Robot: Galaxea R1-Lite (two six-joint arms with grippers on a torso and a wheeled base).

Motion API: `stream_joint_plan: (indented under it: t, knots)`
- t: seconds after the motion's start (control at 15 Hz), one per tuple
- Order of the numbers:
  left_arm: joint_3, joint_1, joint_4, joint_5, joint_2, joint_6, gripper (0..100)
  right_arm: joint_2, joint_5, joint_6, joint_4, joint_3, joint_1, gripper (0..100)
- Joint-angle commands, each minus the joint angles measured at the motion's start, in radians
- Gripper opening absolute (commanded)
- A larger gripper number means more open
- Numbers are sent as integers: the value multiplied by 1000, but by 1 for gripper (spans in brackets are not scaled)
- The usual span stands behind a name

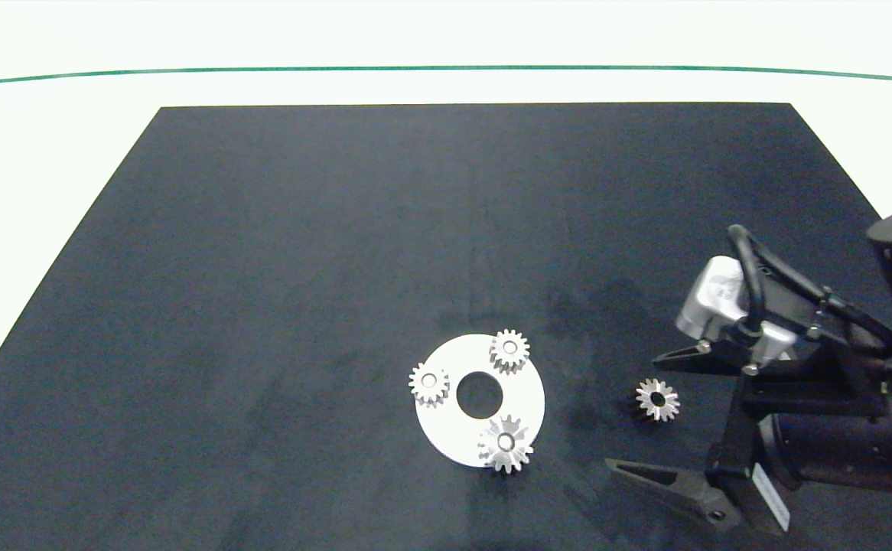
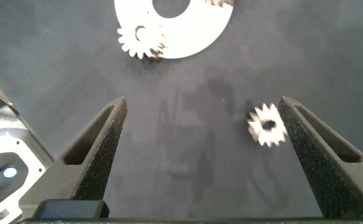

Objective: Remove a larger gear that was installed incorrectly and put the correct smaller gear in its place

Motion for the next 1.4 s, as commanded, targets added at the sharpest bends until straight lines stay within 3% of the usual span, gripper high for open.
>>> stream_joint_plan:
  t: [0.07,0.2,0.33,0.47,1.07,1.4]
  knots:
    - [-6,-2,1,0,11,0,100,142,-54,-10,3,-59,78,100]
    - [-2,0,1,0,19,0,100,191,-87,-12,6,-93,126,100]
    - [-4,0,1,2,31,5,100,238,-149,-33,18,-128,150,100]
    - [-7,0,1,2,39,5,100,280,-184,-36,29,-151,181,100]
    - [-6,-2,1,0,42,5,100,389,-190,2,16,-160,202,100]
    - [-1,-2,1,0,43,5,100,447,-192,26,-40,-183,195,100]
